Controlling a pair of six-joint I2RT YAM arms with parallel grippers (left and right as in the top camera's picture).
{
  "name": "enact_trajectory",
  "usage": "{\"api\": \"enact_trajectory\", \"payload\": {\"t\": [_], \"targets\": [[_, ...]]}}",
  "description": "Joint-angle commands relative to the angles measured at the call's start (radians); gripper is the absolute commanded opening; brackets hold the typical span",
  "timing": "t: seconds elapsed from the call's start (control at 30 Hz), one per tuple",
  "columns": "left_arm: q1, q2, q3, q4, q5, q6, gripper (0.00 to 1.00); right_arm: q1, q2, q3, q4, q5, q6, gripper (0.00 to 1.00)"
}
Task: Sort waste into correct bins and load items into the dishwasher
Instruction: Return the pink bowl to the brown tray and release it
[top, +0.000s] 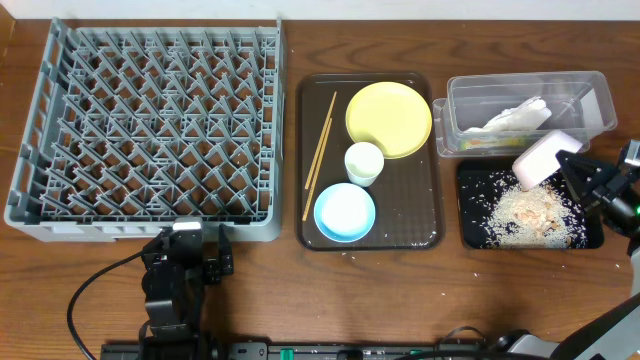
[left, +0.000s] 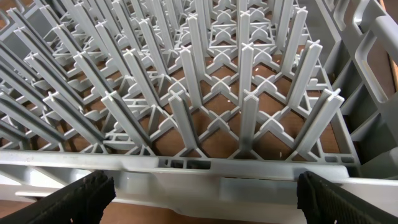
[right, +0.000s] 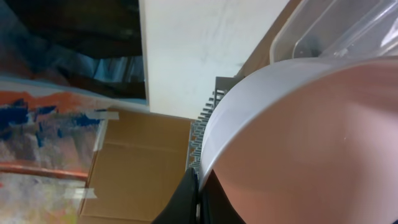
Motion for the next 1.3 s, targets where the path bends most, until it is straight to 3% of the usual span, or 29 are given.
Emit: {"api": "enact_trajectory", "payload": {"t": [0.0,0.2,0.43,0.57,0.7,0.8,0.93,1.1,1.27], "targets": [[0.004,-0.003,-0.002,-0.018,0.01,0.014,0.97,0.05,-0.007,0.002,0.021,-0.043,-0.003,0.01],[0.004,-0.003,-0.002,-0.018,0.01,0.014,0.97,0.258,-0.019,0.003,0.073,0.041,0.029,0.01],[0.004,-0.003,-0.002,-0.018,0.01,0.014,0.97,0.589,-0.021,0.029,0.284,0.2,0.176,0.01],[0.004,-0.003,-0.002,-0.018,0.01,0.014,0.97,0.749,-0.021,0.089,0.263,0.309,0.164,0.02],[0.004,-0.003,-0.002,-0.018,0.009,0.014,0.97,0.888,-0.021,0.202,0.036,0.494,0.016,0.02],[0.004,-0.003,-0.002,-0.018,0.01,0.014,0.97,0.98,-0.021,0.344,-0.285,0.765,-0.163,0.01],[0.004,-0.003,-0.002,-0.018,0.01,0.014,0.97,1.1,-0.021,0.531,-0.58,1.107,-0.276,0.01],[0.004,-0.003,-0.002,-0.018,0.01,0.014,0.97,1.227,-0.02,0.622,-0.73,1.363,-0.296,0.01],[0.004,-0.003,-0.002,-0.018,0.01,0.014,0.97,1.312,0.024,0.583,-0.776,1.451,-0.28,0.01]]}}
